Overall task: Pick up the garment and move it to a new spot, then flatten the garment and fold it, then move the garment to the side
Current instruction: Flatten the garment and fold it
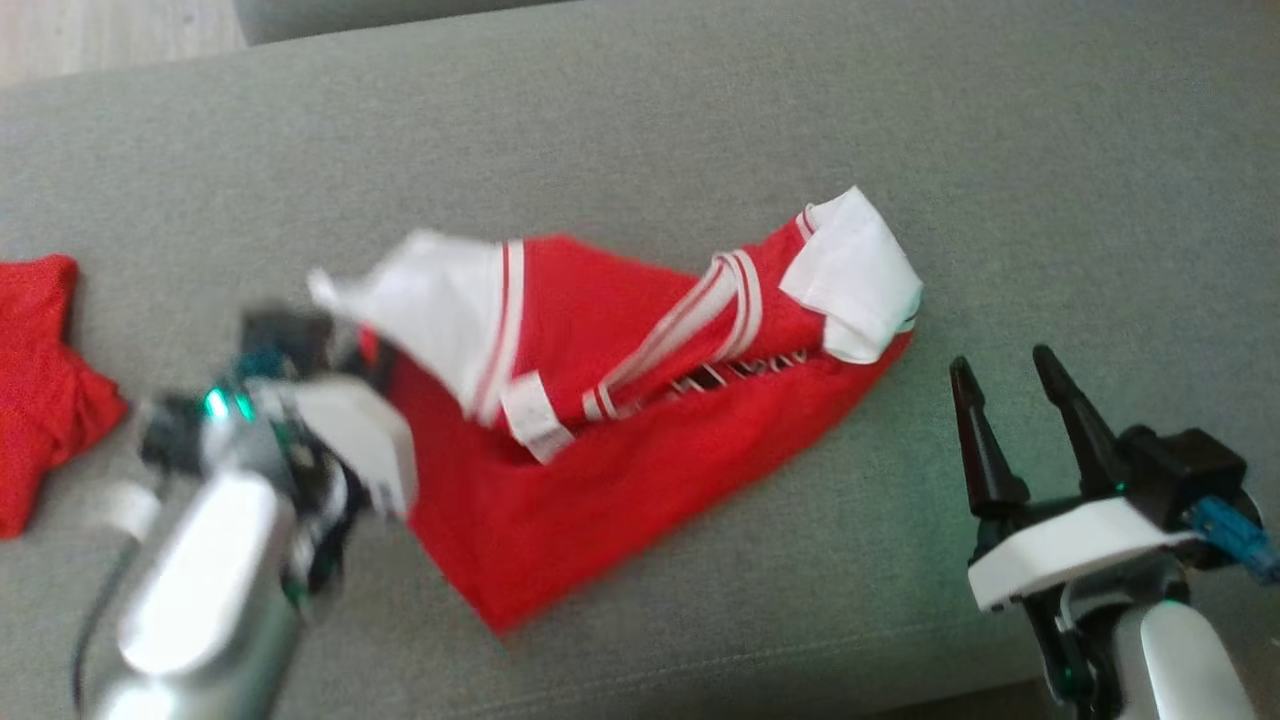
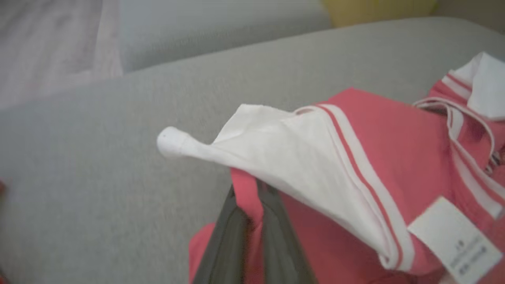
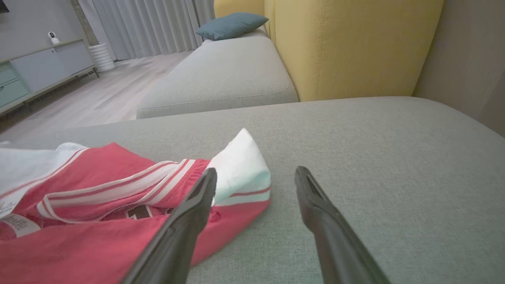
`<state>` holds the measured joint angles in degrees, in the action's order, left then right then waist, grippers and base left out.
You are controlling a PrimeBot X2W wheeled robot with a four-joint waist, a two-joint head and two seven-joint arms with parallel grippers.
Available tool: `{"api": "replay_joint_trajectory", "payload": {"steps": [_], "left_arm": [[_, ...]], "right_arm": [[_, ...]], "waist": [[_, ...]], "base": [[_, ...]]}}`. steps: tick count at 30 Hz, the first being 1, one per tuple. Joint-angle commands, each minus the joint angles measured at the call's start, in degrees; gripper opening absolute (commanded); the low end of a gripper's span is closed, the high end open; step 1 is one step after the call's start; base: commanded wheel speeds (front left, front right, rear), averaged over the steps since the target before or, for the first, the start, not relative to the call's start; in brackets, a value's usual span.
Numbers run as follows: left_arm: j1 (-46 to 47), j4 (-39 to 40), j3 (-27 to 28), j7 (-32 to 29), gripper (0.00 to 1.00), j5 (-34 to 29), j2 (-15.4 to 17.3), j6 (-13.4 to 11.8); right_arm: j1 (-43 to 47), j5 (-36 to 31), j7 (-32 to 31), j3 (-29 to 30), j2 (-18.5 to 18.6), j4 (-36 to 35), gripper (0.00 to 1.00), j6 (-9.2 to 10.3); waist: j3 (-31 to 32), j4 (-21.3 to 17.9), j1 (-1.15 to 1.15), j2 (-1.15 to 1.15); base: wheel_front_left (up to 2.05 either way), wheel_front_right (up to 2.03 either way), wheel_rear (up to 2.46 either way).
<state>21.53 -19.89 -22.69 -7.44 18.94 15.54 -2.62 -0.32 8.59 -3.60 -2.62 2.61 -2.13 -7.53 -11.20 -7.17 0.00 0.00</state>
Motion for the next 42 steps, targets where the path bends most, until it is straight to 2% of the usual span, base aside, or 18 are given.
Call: {"api": "replay_joint_trajectory", "payload": {"steps": [1,6,14,15,16,17,19,22,29,34,37,42], "left_arm": [[4.79,2.17,3.31,0.82,0.0,-0.51,2.32,-0.6],[13.13,-1.57,4.92,2.22,0.0,-0.23,3.45,0.76],[21.78,-17.11,6.98,4.77,0.0,1.86,5.25,4.27],[22.04,-18.83,7.2,4.83,0.18,2.52,4.87,4.61],[22.21,-20.29,7.31,5.04,0.86,2.93,4.55,4.83],[22.26,-21.55,7.43,5.34,1.0,3.39,4.2,5.09],[22.2,-22.6,7.58,5.81,1.0,3.82,3.87,5.26],[21.41,-24.26,8.0,9.69,1.0,3.98,3.08,4.43],[14.68,-21.74,9.14,20.82,1.0,3.13,0.38,-0.87],[6.66,-11.61,10.15,22.35,1.0,0.94,-0.67,-5.07],[1.17,-2.18,10.81,22.41,1.0,-1.9,-0.77,-7.18],[-7.73,10.19,11.71,22.43,1.0,-4.97,-1.57,-8.95]], "right_arm": [[-2.91,0.3,0.73,-1.33,0.27,-1.74,1.0,0.04],[-4.13,0.87,1.44,-1.83,0.27,-1.13,1.0,0.04],[-5.87,2.25,3.25,-3.3,0.27,0.68,1.0,0.04],[-5.89,2.31,3.45,-3.21,0.27,0.89,1.0,0.04],[-5.88,2.35,3.62,-3.07,0.27,1.08,1.0,0.04],[-5.87,2.37,3.75,-2.96,0.27,1.22,1.0,0.04],[-5.87,2.37,3.88,-2.84,0.27,1.35,1.0,0.04],[-5.97,2.11,4.07,-2.46,0.27,1.53,1.0,0.04],[-5.88,0.21,3.19,-1.48,0.27,0.21,1.0,0.04],[-5.17,-1.12,1.85,-0.81,0.27,-1.0,1.0,0.04],[-4.63,-1.5,1.14,-0.47,0.27,-1.38,1.0,0.04],[-3.61,-2.04,0.13,-0.45,0.27,-1.96,1.0,0.04]], "waist": [[-0.47,-0.57,0.0,0.0],[-2.11,-2.75,0.0,0.0],[-4.08,-7.38,0.0,0.0],[-4.18,-7.56,0.0,0.0],[-4.24,-7.63,0.0,0.0],[-4.31,-7.64,0.0,0.0],[-4.32,-7.58,0.0,0.0],[-4.0,-6.88,0.0,0.0],[-1.74,-3.36,0.0,0.0],[0.19,-0.35,0.0,0.0],[1.15,1.18,0.0,0.0],[2.58,2.96,0.0,0.0]], "base": [[0.0,0.0,0.0],[0.0,0.0,0.0],[0.0,0.0,0.0],[0.0,0.0,0.0],[0.0,0.0,0.0],[0.0,0.0,0.0],[0.0,0.0,0.0],[0.0,0.0,0.0],[0.0,0.0,0.0],[0.0,0.0,0.0],[0.0,0.0,0.0],[0.0,0.0,0.0]]}}
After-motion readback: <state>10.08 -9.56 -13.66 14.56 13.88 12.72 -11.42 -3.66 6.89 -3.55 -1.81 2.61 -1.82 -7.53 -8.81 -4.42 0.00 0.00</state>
